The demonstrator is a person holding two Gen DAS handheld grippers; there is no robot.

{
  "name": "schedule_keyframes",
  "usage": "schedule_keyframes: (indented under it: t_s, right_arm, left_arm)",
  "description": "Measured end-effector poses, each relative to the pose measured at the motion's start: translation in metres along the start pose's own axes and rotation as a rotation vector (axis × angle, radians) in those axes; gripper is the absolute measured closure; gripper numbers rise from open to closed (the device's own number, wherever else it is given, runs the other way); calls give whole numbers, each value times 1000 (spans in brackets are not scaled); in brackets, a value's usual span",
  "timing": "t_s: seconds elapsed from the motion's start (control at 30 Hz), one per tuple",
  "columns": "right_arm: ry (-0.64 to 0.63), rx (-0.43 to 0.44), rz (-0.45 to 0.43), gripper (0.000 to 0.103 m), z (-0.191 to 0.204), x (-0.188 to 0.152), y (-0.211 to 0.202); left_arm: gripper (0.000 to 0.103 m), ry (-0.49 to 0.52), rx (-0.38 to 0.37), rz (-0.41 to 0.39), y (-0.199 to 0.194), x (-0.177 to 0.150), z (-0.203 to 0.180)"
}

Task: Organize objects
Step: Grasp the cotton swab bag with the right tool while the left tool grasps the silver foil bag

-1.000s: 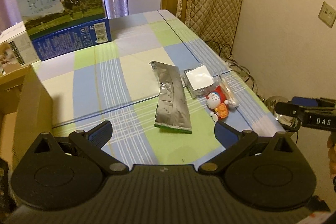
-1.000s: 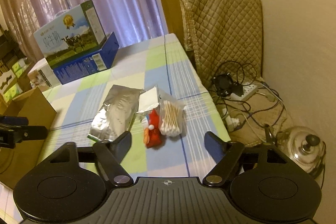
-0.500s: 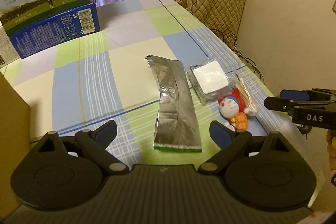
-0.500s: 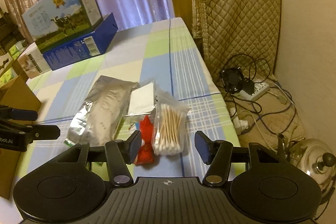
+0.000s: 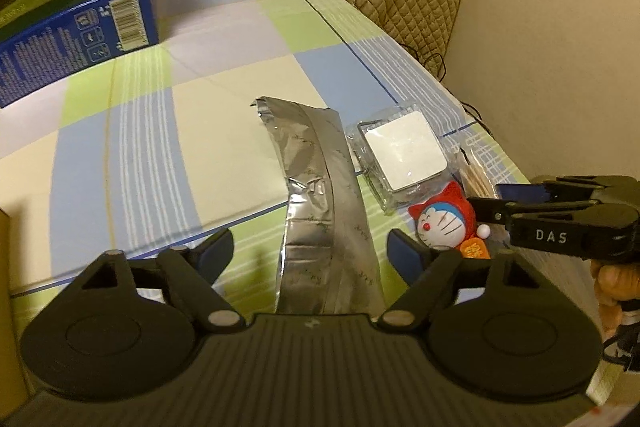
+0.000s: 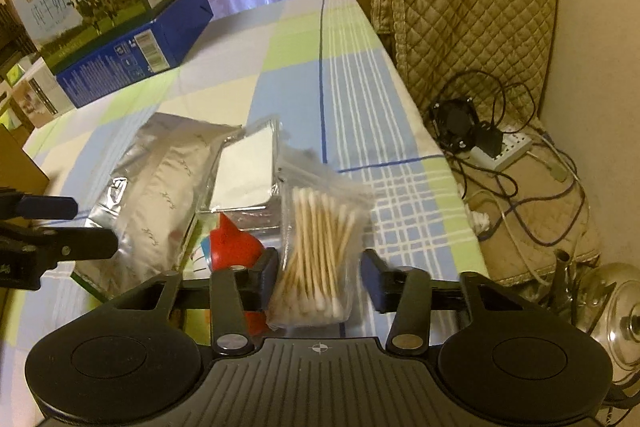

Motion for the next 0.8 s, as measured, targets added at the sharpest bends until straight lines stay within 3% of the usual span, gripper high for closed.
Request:
schedule_keyframes:
  t_s: [0.17,0.3,0.57,0.8]
  right_arm:
    - [-21,-15,-2,81,4,-1,2]
    - [-28,-15,8,84,7,-2,0]
    - [-23,6,-4,85,21,-6,-25]
    - [-43,75,-7,85,62,-15,-56]
  left_arm:
    - [46,8,-25,20,12,4,-7]
    - [63,13,-26,56,23,3,-7]
    - [72,7,-24,85,-2,-20,-1]
    - [76,-23,4,112,-53,-81,20]
Point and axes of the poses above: each gripper's, at about its wrist camera, not at the fingertips, and y roughly the way its jaws point, z to its left, x to its top, the point moved 8 cm from there along y, roughly the way its jaws point, and after that the axes turned 9 degrees about x, right-handed, at the moved point
